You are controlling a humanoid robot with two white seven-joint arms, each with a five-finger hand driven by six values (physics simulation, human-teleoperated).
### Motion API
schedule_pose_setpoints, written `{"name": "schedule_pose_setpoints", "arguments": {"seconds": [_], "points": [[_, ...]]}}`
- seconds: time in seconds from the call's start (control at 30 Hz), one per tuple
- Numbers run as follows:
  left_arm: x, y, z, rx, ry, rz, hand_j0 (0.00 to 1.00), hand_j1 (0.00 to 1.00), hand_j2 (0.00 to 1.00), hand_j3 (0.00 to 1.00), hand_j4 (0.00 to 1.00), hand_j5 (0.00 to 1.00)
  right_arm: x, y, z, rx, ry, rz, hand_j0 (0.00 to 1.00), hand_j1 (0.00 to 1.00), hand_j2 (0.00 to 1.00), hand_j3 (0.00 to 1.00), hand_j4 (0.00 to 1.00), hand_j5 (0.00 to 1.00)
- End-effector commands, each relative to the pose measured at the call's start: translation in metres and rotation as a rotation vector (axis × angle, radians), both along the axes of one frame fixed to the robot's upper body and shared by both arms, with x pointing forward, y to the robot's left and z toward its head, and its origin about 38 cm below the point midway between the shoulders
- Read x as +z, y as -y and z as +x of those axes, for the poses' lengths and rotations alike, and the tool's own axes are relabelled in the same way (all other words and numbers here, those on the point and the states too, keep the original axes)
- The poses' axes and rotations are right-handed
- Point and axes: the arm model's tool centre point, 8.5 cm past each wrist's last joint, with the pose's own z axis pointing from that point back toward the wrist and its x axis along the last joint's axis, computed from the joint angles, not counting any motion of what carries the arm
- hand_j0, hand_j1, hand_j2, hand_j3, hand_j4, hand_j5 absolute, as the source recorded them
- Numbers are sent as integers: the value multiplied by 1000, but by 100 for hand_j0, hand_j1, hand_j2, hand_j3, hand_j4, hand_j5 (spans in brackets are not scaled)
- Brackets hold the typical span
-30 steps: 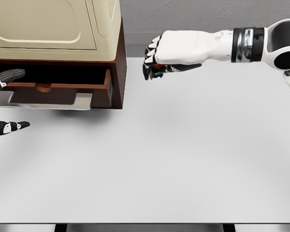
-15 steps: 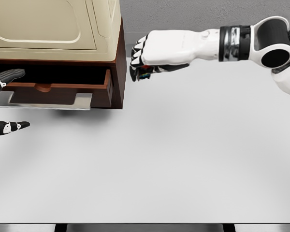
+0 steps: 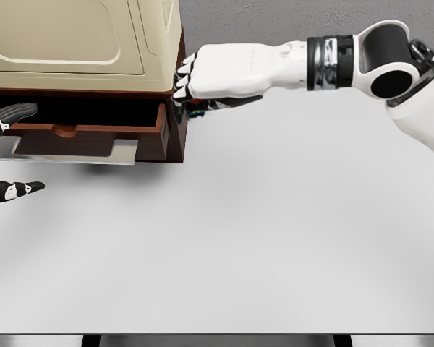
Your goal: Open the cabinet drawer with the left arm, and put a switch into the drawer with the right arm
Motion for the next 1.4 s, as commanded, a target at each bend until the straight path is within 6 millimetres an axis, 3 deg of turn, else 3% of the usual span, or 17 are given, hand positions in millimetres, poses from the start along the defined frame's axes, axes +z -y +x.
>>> {"name": "schedule_pose_setpoints", "arguments": {"seconds": [0.0, 0.77, 1.37], "points": [[1, 0, 0, -1, 1, -8, 100, 100, 100, 100, 100, 100, -4, -8, 1, 10, -17, -1, 51, 51, 51, 51, 51, 51], [1, 0, 0, -1, 1, -8, 100, 100, 100, 100, 100, 100, 6, -48, 7, 55, -22, 17, 51, 51, 51, 51, 51, 51], [1, 0, 0, -1, 1, -8, 100, 100, 100, 100, 100, 100, 3, -77, 14, 64, -27, -4, 51, 51, 51, 51, 51, 51]]}}
